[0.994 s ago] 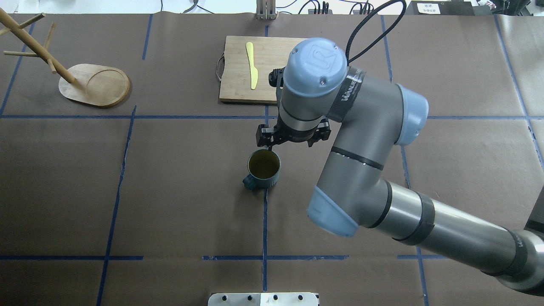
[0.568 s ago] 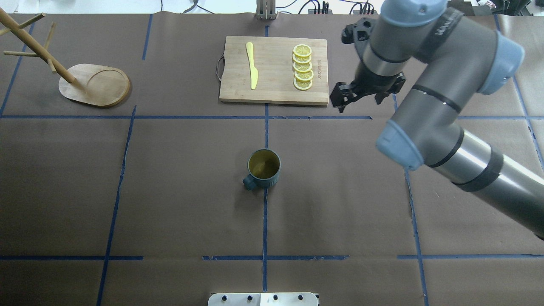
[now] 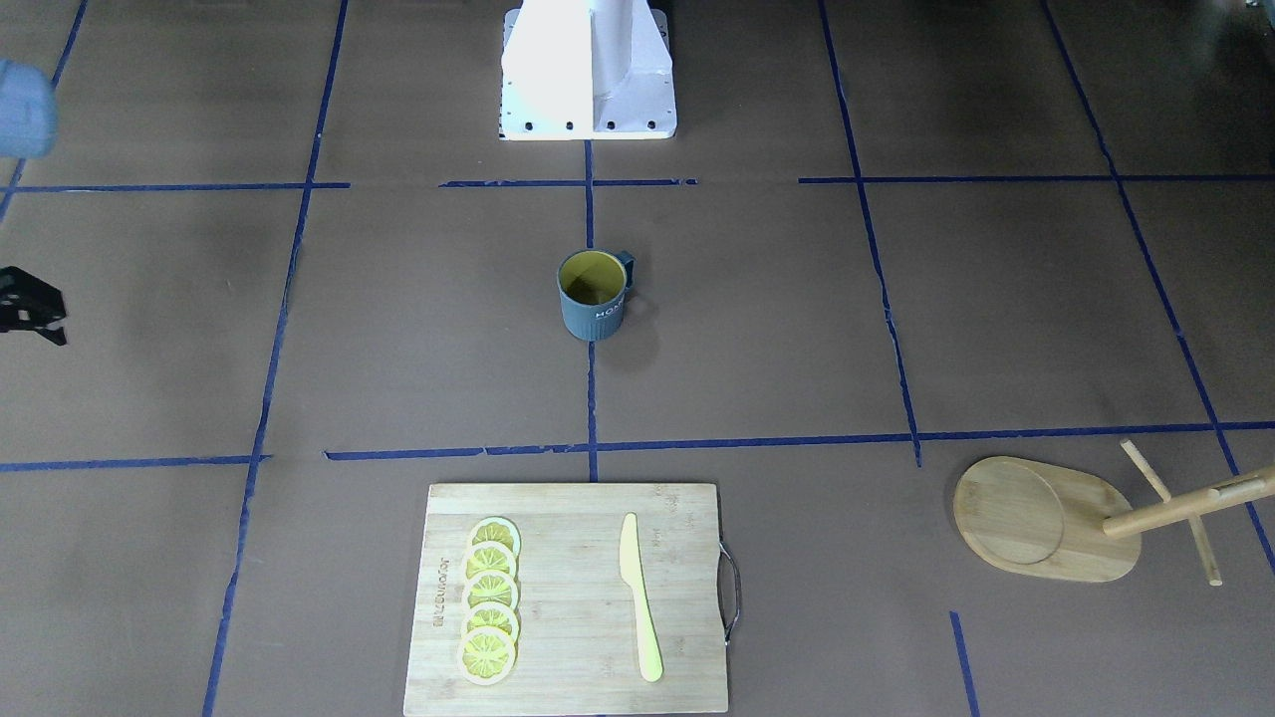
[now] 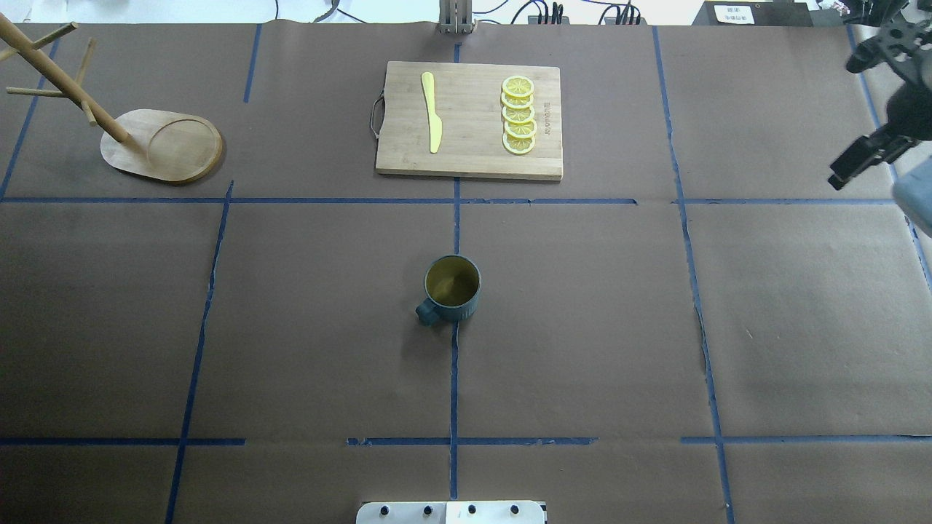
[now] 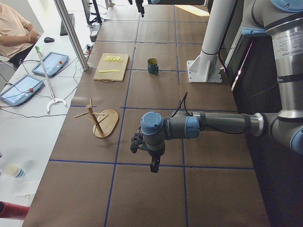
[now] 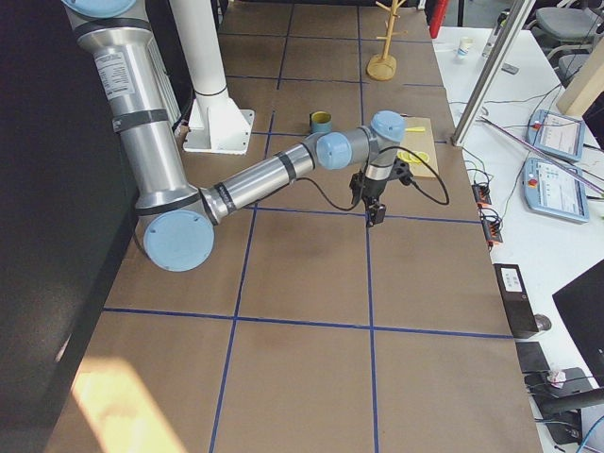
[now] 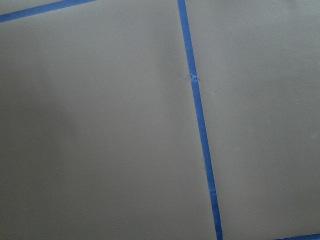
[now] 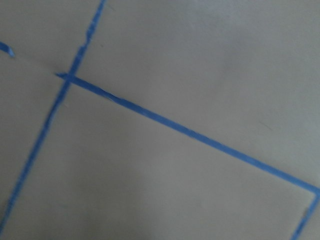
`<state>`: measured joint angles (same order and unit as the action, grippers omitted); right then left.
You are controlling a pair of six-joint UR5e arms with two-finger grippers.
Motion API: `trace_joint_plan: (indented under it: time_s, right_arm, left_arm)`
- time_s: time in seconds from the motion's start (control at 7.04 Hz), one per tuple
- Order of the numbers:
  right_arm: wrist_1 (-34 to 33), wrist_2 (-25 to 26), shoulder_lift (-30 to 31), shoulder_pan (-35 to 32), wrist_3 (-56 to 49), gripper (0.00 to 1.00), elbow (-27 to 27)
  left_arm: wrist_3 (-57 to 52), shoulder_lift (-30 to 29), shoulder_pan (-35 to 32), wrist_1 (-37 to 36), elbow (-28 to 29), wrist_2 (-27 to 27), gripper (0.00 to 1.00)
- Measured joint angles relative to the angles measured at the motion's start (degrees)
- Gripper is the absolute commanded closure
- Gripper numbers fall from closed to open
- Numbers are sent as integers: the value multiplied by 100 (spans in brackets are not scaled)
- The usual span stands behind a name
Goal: Hang cup on storage rack
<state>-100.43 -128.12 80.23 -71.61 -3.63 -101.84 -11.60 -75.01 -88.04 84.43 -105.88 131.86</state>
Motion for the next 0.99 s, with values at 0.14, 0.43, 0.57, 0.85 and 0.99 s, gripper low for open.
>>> trace_joint_plan:
  time_s: [0.14,0.43,0.57,0.85,0.99]
  right_arm:
    - [452,-45,623,-417,-358,0,45]
    - [1066,-131,1797,-1113,-555,0,103]
    - [1144,-166,2104,-1291,-549,0,103]
    - [1199,-305,2208,-1395,-285,0,34]
    - [1227,-343,2175,-1404,-170,0,-26]
  left_arm:
    - [17,-19,-1,6,6,62,0]
    - [38,-180,-3,21,13,112,0]
    - [37,-279,-3,65,12,115,0]
    - [44,-504,-3,453,-4,127,0]
    - [59,-578,-7,588,-36,159,0]
